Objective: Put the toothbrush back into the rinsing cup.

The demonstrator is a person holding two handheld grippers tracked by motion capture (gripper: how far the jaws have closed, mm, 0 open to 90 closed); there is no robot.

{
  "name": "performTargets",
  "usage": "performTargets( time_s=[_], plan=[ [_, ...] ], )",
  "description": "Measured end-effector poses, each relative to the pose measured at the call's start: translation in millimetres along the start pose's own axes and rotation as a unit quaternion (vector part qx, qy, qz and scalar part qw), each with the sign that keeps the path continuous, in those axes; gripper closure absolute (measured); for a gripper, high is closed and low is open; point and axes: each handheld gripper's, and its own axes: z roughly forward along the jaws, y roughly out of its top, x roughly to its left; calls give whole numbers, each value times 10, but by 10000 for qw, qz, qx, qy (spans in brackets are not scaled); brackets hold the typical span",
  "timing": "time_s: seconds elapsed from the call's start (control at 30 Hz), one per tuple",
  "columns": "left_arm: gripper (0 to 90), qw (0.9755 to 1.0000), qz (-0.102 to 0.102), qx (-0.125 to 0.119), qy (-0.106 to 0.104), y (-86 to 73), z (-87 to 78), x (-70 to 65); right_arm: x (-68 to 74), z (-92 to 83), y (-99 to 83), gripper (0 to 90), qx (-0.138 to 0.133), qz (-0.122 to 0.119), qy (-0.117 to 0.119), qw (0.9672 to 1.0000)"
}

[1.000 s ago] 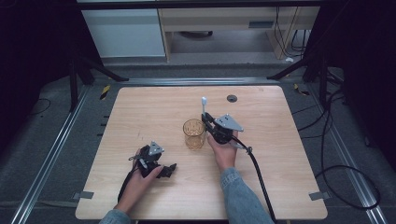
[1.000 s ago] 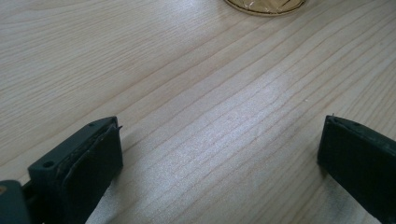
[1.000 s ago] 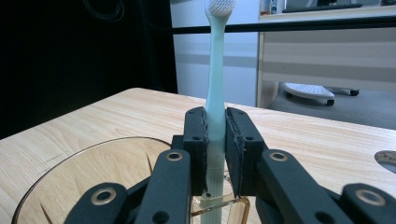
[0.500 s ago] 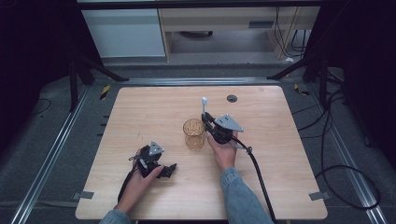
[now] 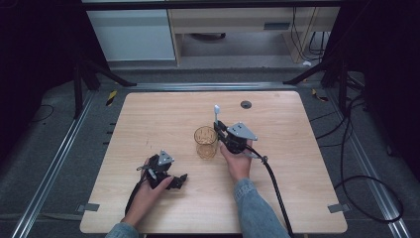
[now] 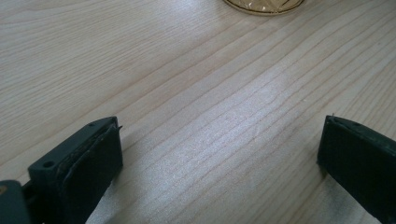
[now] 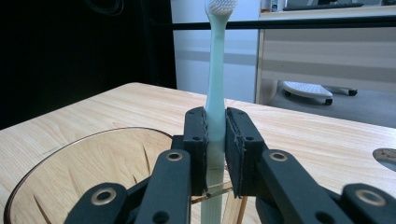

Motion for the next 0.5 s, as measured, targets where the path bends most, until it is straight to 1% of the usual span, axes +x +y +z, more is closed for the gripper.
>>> performTargets(
  time_s=[0.17, 0.37, 0.5],
  plan=[
    [0, 10000, 0, -1, -1, 0, 0, 0, -3, -2, -4, 790, 50, 50, 8, 10000],
    [0, 10000, 2, 0, -2, 0, 0, 0, -13, -4, -17, 789, 64, 43, 19, 10000],
    [0, 10000, 0, 0, -2, 0, 0, -1, -19, -12, -26, 788, 76, 97, 6, 9999]
  ],
)
